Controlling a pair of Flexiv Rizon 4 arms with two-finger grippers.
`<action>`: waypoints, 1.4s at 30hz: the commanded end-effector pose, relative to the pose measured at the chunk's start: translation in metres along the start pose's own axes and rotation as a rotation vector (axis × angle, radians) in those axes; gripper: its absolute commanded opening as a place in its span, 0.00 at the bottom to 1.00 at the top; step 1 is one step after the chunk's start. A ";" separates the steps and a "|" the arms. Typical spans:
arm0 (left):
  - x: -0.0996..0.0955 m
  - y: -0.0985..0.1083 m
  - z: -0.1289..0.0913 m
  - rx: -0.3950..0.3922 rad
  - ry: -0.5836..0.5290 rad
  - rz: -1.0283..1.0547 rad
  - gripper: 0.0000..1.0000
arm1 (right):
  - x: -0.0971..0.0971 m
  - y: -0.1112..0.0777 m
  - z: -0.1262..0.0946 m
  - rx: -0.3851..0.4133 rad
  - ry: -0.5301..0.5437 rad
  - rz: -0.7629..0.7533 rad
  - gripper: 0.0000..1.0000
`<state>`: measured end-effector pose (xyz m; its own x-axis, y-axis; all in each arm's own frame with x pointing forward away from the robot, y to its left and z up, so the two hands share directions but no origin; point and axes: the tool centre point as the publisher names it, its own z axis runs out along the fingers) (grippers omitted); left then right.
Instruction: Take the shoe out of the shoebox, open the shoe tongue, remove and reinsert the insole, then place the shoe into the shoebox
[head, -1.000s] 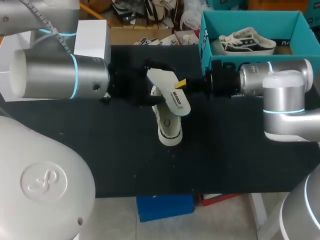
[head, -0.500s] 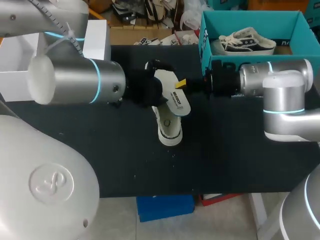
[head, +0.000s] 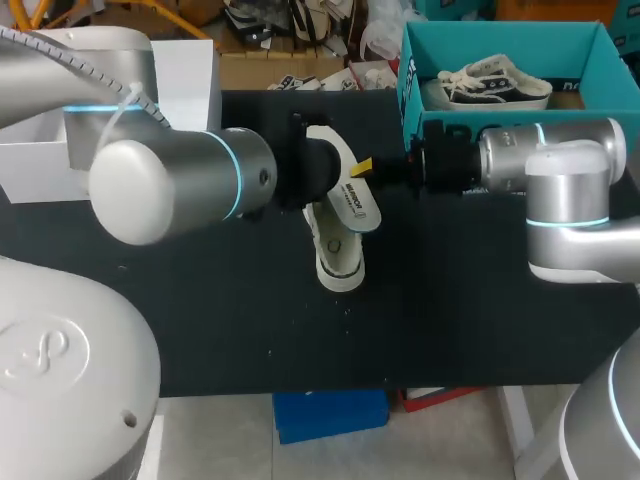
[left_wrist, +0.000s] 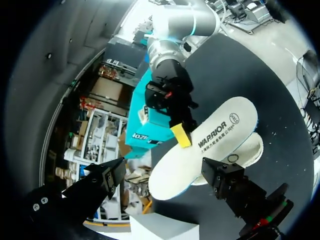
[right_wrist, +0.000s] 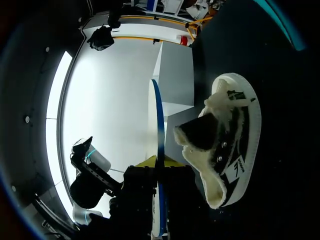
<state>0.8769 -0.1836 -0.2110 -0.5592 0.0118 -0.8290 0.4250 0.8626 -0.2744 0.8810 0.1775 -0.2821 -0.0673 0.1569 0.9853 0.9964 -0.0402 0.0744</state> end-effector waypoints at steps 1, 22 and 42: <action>-0.010 0.006 -0.005 0.050 -0.019 -0.035 1.00 | 0.000 -0.001 0.001 -0.003 -0.001 0.000 0.00; -0.056 0.016 -0.005 0.116 0.054 -0.005 1.00 | 0.000 -0.001 0.001 -0.003 -0.001 0.000 0.00; -0.107 0.015 0.007 0.138 0.220 -0.296 1.00 | 0.000 -0.001 0.001 -0.003 -0.001 0.000 0.00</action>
<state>0.9396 -0.1738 -0.1353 -0.6730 -0.2460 -0.6975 0.3057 0.7662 -0.5652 0.8811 0.1775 -0.2822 -0.0673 0.1568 0.9853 0.9964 -0.0402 0.0745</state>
